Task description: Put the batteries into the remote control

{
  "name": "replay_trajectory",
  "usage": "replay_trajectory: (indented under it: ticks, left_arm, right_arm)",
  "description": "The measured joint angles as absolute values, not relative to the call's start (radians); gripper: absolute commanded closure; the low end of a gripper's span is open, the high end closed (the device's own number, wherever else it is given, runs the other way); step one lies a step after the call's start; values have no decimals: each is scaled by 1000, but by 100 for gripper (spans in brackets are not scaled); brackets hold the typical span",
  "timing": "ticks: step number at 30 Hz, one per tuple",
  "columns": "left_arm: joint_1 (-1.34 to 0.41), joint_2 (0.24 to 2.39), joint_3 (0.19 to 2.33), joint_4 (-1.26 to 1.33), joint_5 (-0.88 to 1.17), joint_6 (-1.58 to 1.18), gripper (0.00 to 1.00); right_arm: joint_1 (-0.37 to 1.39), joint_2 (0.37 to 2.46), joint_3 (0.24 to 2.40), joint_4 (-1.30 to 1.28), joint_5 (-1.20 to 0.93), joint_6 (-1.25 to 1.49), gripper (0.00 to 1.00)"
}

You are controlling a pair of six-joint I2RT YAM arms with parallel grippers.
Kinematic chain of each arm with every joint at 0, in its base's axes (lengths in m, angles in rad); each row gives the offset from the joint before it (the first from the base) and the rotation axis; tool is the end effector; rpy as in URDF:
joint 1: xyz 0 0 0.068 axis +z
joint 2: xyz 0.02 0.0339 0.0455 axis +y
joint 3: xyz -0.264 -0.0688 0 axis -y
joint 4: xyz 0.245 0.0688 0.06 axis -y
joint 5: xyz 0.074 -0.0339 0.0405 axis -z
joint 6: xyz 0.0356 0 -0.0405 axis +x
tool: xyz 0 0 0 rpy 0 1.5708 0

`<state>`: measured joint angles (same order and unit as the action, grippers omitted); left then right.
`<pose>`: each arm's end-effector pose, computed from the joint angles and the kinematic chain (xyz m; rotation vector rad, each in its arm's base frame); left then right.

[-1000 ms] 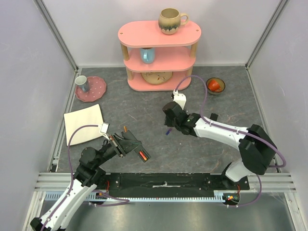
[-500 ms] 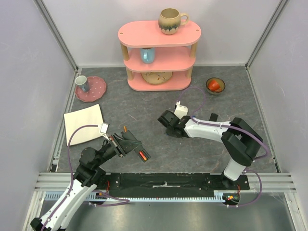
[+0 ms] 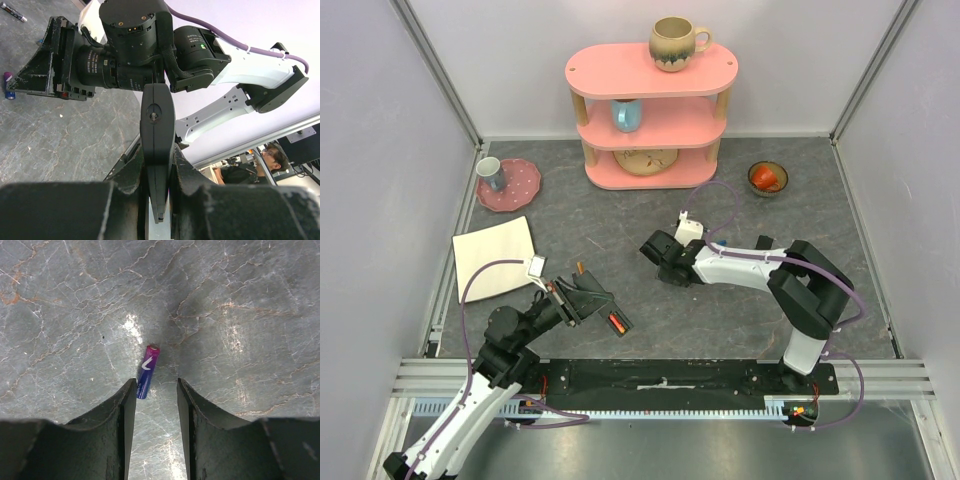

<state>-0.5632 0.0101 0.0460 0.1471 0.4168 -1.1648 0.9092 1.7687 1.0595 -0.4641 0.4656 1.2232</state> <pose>0.0798 -0.0674 0.2043 -0.0852 1.6403 -1.6738 0.2202 0.2568 0.1608 0.5177 2.4934 0.1569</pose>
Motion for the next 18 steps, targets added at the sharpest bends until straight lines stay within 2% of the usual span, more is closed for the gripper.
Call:
replay_trajectory:
  ticks: [2, 8, 14, 18]
  left_arm:
    - [-563, 10, 46, 147, 417, -1165, 98]
    - [-563, 10, 46, 147, 417, -1165, 98]
    - [-563, 10, 46, 147, 417, -1165, 98]
    - [-563, 10, 46, 147, 418, -1165, 98]
  right_arm:
    - [909, 1769, 1060, -468, 466, 1224, 55]
    - [909, 1795, 1076, -476, 472, 1220, 66]
    - [909, 1809, 1088, -474, 471, 1196, 88]
    - [908, 1809, 1088, -471, 469, 1149, 93]
